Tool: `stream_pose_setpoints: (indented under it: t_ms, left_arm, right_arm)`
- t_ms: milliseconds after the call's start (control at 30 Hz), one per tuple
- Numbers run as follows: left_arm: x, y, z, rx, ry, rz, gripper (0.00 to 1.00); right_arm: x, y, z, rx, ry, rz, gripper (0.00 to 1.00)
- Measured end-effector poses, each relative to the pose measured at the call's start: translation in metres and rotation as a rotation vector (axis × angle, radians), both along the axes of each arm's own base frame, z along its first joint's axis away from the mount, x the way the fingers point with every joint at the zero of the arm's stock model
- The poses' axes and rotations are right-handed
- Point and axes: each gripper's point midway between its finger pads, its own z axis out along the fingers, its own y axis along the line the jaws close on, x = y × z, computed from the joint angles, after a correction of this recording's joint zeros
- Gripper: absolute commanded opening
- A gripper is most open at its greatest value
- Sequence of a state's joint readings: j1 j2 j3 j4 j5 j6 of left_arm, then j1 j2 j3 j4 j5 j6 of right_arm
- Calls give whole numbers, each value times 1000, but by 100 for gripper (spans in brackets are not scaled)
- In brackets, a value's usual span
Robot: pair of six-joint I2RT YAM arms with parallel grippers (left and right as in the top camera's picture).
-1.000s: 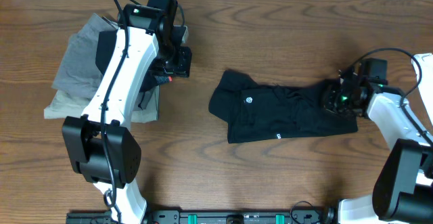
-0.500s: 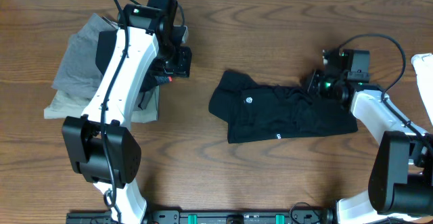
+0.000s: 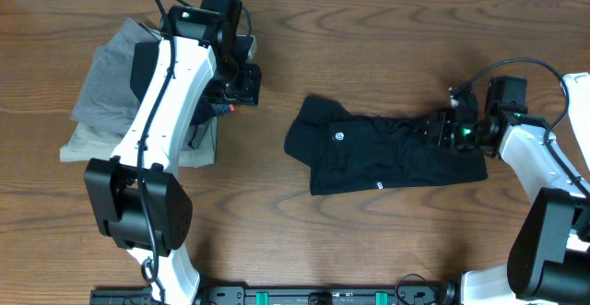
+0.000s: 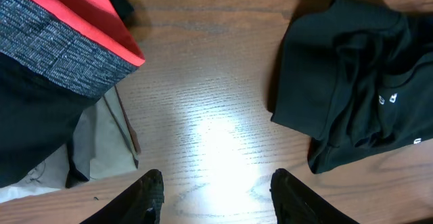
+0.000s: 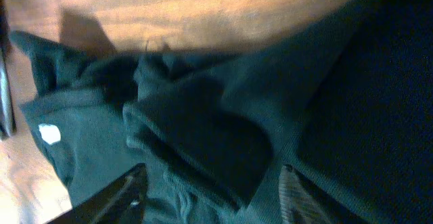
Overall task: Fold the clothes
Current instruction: 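Fold the right end leftward over the shirt with the right gripper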
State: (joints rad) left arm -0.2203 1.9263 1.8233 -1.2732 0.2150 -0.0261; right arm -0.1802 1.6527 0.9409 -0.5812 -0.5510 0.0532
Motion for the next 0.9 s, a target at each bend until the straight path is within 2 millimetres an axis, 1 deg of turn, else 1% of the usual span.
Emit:
stream_pose_setpoints:
  t_ms: [100,133,200,400,567,667,700,767,833,900]
  left_arm:
    - [1,0,0,-1,-6,0,54]
    - [2,0,0,-1,-6,0,54]
    - [1,0,0,-1,-6,0,54]
    - [2,0,0,-2,-7,0,54]
    - [2,0,0,-2,-7,0,54]
    - [1,0,0,-1,-6,0,54]
    - [1,0,0,-1,-5,0,54]
    - [0,0,0,0,-1,0,54]
    - [-1,0,0,1,3,0,54]
    - [-1,0,0,1,2,0,54]
  right_arm:
    - [0,6,0,-20,-29,64,40]
    - [0,8,0,-27,-35,81,31]
    - [-1,12,-1,-44,-38,106,17]
    - [0,23,-3,-76,-51,150,10]
    - [7,38,1,-75,-98,194,11]
    - [12,42,3,-77,-125,205,11]
    - [13,43,4,-78,-133,207,15]
    - [15,43,4,-77,-139,202,28]
    - [16,41,6,-77,-143,198,36]
    - [16,35,11,-78,-150,179,44]
